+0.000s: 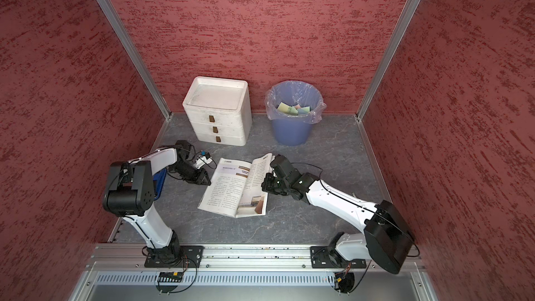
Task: Peel off the used sticky note
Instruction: Close the book at the center of the board.
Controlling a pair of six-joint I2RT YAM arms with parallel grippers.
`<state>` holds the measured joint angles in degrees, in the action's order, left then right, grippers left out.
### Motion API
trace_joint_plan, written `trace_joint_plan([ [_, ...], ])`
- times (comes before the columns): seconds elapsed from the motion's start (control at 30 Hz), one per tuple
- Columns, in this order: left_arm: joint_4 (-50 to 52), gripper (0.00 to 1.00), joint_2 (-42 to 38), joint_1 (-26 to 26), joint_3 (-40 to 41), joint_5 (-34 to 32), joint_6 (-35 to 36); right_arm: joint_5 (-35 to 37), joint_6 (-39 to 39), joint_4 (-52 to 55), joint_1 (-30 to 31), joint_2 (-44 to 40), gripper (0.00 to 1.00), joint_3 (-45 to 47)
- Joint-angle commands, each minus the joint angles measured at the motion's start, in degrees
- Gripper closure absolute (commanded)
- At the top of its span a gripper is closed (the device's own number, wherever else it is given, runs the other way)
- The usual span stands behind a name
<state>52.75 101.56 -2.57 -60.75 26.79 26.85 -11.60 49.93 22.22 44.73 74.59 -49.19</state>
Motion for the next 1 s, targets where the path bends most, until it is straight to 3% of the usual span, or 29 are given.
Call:
trace_joint_plan([
  [0.0,3.28,0.63,-2.68,-0.2,-0.99,3.97,1.37,2.38,-5.83,10.4,-0.11,-3.98,1.0,-3.57],
  [0.17,4.83,0.63,-4.44,-0.17,-1.33,5.04,1.81,-0.08,-11.95,19.61,-0.92,-5.27,1.0,-8.68],
  [0.3,4.76,0.63,-4.84,-0.07,-0.74,5.56,1.67,-3.61,-12.46,17.72,-0.83,-1.08,0.97,-12.95],
  [0.37,4.57,0.62,-5.01,-0.08,-0.58,5.63,1.47,-6.11,-11.36,14.89,-0.52,3.22,0.81,-14.94],
  [0.5,4.84,0.61,-5.69,-0.07,-0.58,5.65,1.53,-7.75,-10.25,12.65,2.17,13.42,0.36,-21.52],
  [0.57,5.21,0.61,-6.19,-0.07,-0.68,5.65,1.71,-8.27,-9.72,11.61,3.62,16.76,0.23,-24.55],
  [0.73,6.16,0.61,-7.27,0.32,-1.65,6.21,1.64,-10.64,-7.14,5.69,4.09,16.46,0.11,-24.9],
  [0.97,6.14,0.61,-8.05,5.46,-3.41,7.43,-0.91,-7.68,-4.9,6.4,-0.41,9.24,0.1,-16.84],
])
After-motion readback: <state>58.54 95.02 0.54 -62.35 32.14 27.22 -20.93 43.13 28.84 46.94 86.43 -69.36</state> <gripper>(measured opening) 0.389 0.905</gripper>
